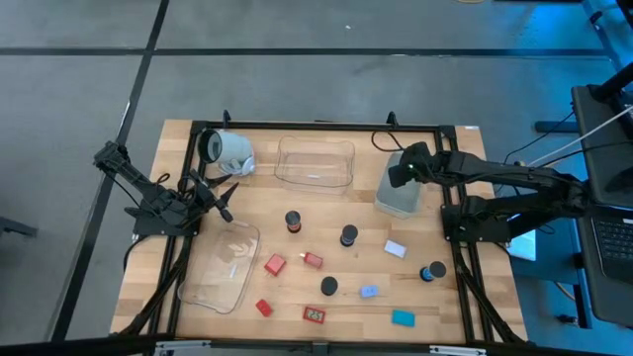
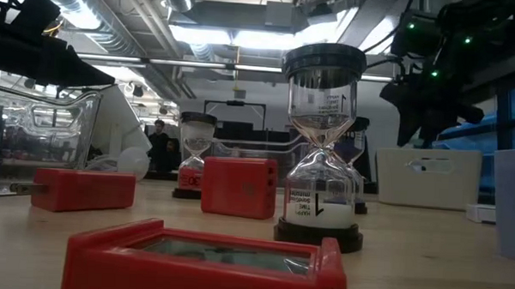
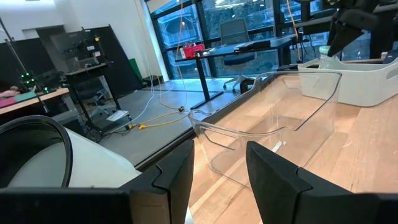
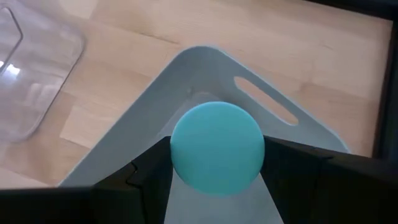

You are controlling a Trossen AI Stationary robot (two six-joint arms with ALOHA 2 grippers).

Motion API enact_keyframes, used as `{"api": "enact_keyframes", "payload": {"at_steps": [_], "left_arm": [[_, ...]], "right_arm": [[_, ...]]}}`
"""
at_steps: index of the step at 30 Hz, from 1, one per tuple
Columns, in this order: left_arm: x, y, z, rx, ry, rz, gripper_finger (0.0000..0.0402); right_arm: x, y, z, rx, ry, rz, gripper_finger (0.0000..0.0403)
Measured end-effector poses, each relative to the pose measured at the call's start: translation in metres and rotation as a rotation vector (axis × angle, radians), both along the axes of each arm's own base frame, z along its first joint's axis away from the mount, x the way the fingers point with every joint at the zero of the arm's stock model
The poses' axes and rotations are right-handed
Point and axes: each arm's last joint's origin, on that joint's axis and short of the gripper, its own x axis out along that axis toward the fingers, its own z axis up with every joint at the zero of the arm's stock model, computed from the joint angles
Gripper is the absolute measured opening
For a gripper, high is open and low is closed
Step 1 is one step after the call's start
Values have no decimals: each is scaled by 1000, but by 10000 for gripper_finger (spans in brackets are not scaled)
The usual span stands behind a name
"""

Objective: Pick & Place Office items
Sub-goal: Put the light blue hourglass into the grey bin

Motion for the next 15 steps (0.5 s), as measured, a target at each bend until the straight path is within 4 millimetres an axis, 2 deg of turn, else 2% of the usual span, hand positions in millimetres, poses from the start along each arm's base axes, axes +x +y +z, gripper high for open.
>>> {"api": "enact_keyframes", "payload": {"at_steps": [8,15], "left_arm": [[0,0,0,1,1,0,143],[0,0,0,3,3,0,143]], "right_arm": [[18,-12,-15,14,34,45,206],[20,-17,-19,9,54,49,207]]}}
